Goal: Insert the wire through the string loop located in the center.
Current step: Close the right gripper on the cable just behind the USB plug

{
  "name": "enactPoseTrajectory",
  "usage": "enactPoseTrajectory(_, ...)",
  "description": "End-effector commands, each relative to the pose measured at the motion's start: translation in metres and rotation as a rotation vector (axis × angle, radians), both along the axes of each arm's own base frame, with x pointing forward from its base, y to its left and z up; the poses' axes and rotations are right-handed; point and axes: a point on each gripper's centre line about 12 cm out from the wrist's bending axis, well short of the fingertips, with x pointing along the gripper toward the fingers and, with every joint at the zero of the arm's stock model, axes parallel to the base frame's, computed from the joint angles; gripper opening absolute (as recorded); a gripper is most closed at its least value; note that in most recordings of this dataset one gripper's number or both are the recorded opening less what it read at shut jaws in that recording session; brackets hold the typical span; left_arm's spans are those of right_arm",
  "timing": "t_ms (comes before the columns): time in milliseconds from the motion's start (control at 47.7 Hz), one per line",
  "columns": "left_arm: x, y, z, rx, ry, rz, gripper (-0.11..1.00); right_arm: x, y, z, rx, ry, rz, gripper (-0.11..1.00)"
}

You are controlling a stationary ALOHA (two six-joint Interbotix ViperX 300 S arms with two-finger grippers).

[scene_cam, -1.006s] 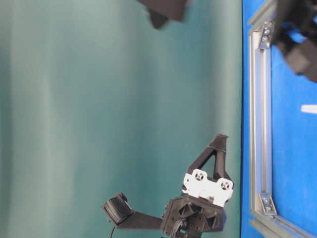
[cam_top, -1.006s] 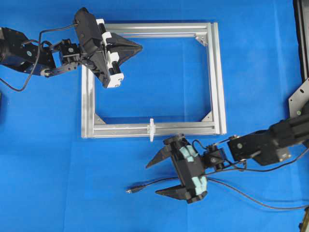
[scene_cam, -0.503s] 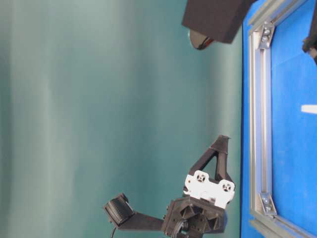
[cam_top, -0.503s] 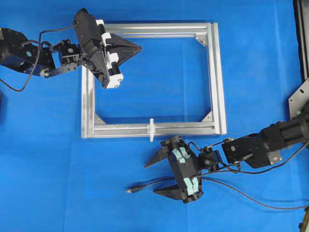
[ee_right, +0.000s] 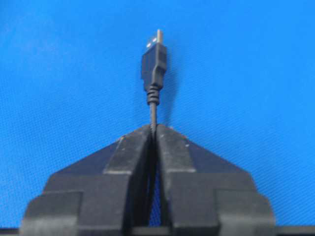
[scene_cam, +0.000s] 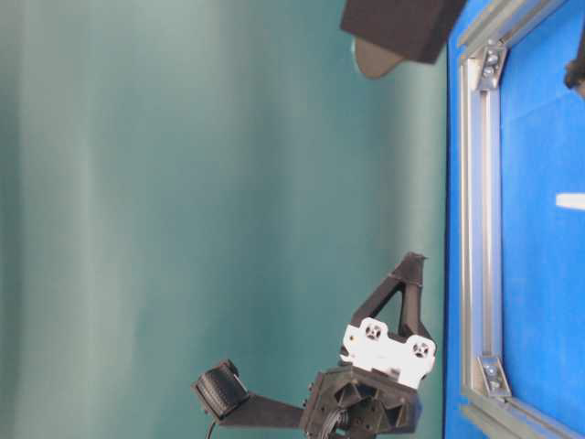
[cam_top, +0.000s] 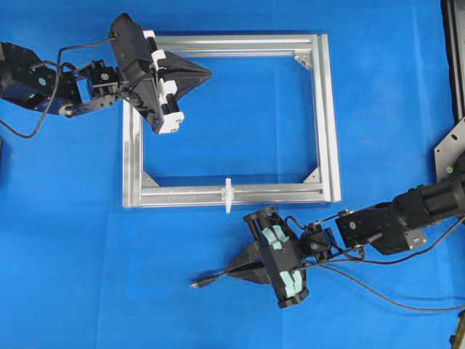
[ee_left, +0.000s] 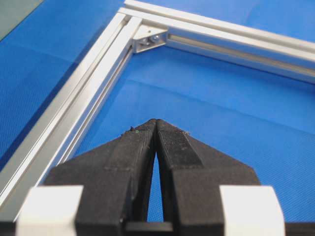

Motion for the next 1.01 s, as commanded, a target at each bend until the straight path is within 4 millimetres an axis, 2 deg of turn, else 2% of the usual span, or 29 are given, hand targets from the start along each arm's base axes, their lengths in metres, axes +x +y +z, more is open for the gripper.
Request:
enactPoseTrajectory(0, 0.002, 0.0, 0.014, 0.015, -0.04, -0.004, 0.0, 0.003, 0.001, 0.014, 0.015, -0.05, 0.002, -0.03)
enactPoseTrajectory(482, 0.002, -0.001, 0.014, 0.015, -0.04, -0.006, 0.0, 0.003, 0.001, 0.019, 0.016, -0.05, 0.003, -0.03)
enactPoseTrajectory(692, 0.002, 0.0, 0.014, 0.015, -0.04, -0.004, 0.0, 0.002, 0.0, 0.042, 0.017, -0.053, 0.001, -0.03)
enactPoseTrajectory(985, 0.002, 0.0, 0.015, 0.015, -0.042, -0.004, 0.0, -0.004, -0.002, 0.084, 0.011, -0.045, 0.004, -0.03)
